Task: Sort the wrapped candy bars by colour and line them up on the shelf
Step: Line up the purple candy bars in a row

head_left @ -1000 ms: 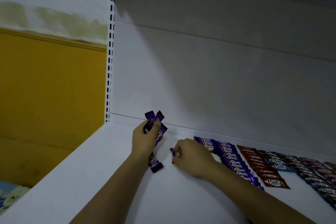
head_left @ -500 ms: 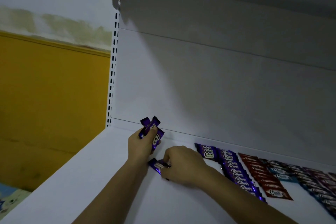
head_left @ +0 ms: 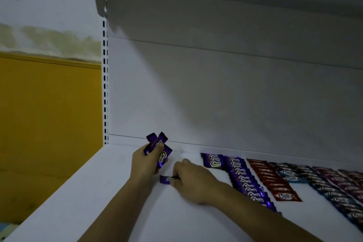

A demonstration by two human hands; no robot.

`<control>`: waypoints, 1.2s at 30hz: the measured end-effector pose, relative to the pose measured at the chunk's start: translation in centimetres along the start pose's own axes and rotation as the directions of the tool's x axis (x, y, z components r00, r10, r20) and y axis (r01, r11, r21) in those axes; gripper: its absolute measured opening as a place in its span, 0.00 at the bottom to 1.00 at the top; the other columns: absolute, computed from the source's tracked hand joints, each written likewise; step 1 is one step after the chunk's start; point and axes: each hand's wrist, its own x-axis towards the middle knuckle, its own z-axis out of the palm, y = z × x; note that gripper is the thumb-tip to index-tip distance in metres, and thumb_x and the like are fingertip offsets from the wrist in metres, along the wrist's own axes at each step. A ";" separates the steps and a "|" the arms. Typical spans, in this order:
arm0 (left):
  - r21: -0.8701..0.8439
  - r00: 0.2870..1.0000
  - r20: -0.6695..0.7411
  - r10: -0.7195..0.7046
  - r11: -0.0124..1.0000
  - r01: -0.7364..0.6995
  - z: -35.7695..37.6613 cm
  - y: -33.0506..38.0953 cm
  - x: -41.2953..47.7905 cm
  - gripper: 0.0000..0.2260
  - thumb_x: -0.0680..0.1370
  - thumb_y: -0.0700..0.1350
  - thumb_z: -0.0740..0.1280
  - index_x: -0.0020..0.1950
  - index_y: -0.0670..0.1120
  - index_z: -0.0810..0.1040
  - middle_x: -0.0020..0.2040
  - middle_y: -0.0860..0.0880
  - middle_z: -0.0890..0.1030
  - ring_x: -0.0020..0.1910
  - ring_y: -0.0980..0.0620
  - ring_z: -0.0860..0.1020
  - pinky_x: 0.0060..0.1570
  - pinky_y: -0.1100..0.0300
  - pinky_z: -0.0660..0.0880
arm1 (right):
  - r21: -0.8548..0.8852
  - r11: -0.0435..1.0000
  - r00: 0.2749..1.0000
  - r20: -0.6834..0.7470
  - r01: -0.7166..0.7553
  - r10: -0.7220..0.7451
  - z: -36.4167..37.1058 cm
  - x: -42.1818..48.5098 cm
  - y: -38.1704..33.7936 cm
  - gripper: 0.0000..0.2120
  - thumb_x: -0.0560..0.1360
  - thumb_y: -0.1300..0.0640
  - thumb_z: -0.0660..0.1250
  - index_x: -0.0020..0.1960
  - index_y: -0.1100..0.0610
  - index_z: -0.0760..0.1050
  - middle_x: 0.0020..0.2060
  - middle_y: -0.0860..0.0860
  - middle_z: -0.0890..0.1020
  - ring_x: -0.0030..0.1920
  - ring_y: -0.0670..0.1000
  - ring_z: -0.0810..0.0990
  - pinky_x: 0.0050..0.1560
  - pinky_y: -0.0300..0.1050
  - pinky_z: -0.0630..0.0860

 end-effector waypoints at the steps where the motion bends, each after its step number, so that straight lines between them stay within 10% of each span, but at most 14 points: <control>1: 0.005 1.000 0.012 -0.010 1.000 0.010 0.1 0.1 -0.1 0.04 0.77 0.43 0.67 0.42 0.45 0.78 0.36 0.46 0.83 0.35 0.52 0.82 0.29 0.61 0.69 | -0.033 0.999 1.000 0.005 -0.021 0.021 0.0 0.1 0.0 0.12 0.81 0.51 0.58 0.56 0.59 0.69 0.54 0.56 0.71 0.48 0.57 0.75 0.41 0.46 0.66; 8: 0.067 0.995 0.088 -0.041 0.997 0.035 0.6 0.4 -0.8 0.06 0.78 0.41 0.66 0.42 0.41 0.77 0.37 0.40 0.76 0.36 0.47 0.73 0.29 0.60 0.63 | 0.533 0.788 0.938 0.034 -0.309 0.345 -2.2 1.1 0.9 0.15 0.82 0.57 0.53 0.36 0.56 0.65 0.33 0.57 0.75 0.26 0.51 0.71 0.26 0.39 0.67; 14: 0.057 0.983 0.170 -0.066 0.997 0.057 1.7 0.2 -1.9 0.06 0.78 0.39 0.65 0.42 0.41 0.79 0.31 0.46 0.77 0.25 0.54 0.72 0.22 0.67 0.64 | 0.806 0.574 0.848 -0.197 -0.145 0.492 -1.8 1.7 0.9 0.10 0.81 0.54 0.57 0.41 0.54 0.67 0.36 0.54 0.77 0.25 0.47 0.75 0.22 0.33 0.67; 24: -0.108 0.958 0.247 -0.142 0.979 0.173 1.5 -0.1 -1.6 0.15 0.79 0.48 0.66 0.50 0.36 0.80 0.44 0.38 0.84 0.43 0.40 0.83 0.47 0.48 0.79 | 0.751 0.660 0.916 -0.258 -0.011 0.308 -0.8 1.7 -0.4 0.04 0.73 0.59 0.70 0.41 0.52 0.77 0.34 0.47 0.82 0.32 0.41 0.79 0.32 0.31 0.73; 30: -0.111 0.974 0.166 -0.150 0.979 0.170 1.6 -0.2 -1.4 0.09 0.80 0.42 0.63 0.49 0.37 0.79 0.38 0.40 0.81 0.36 0.45 0.78 0.34 0.57 0.75 | 0.863 0.503 0.977 -0.073 -0.039 0.200 -1.8 0.9 0.3 0.11 0.77 0.68 0.61 0.43 0.56 0.78 0.34 0.52 0.81 0.32 0.45 0.80 0.40 0.40 0.80; 36: -0.075 0.985 0.110 -0.132 0.987 0.140 1.9 0.0 -1.7 0.06 0.78 0.42 0.64 0.46 0.43 0.80 0.38 0.50 0.84 0.31 0.54 0.78 0.24 0.64 0.65 | 0.775 0.619 0.948 -0.093 -0.123 0.305 -1.9 -0.3 1.6 0.05 0.77 0.63 0.60 0.45 0.54 0.72 0.43 0.53 0.83 0.32 0.46 0.78 0.30 0.36 0.72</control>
